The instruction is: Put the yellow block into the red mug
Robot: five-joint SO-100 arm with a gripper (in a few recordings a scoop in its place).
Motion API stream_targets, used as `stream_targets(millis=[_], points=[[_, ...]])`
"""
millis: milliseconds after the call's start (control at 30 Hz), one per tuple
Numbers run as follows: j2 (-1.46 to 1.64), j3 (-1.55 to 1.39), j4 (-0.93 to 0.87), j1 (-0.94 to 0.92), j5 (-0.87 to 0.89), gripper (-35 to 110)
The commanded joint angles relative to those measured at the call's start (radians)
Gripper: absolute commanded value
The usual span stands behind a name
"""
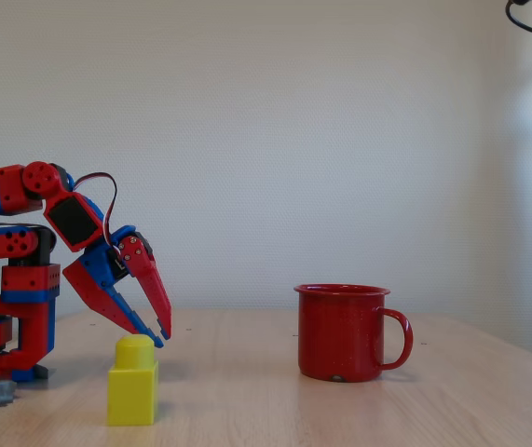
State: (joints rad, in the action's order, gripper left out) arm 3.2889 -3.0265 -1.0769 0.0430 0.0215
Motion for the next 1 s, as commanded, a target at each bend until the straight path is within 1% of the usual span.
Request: stream_targets(millis=[0, 400, 600, 800, 967], points=[[0.017, 0.015, 0.000, -0.005, 0.023, 0], [-0.014, 0.028, -0.006, -0.025, 0.021, 0], [-0.067, 0.089, -0.005, -0.037, 0.008, 0], [-0.276, 0.281, -0.031, -0.072, -0.014, 0], [-0.528, 0.514, -0.106, -0.104, -0.031, 0]])
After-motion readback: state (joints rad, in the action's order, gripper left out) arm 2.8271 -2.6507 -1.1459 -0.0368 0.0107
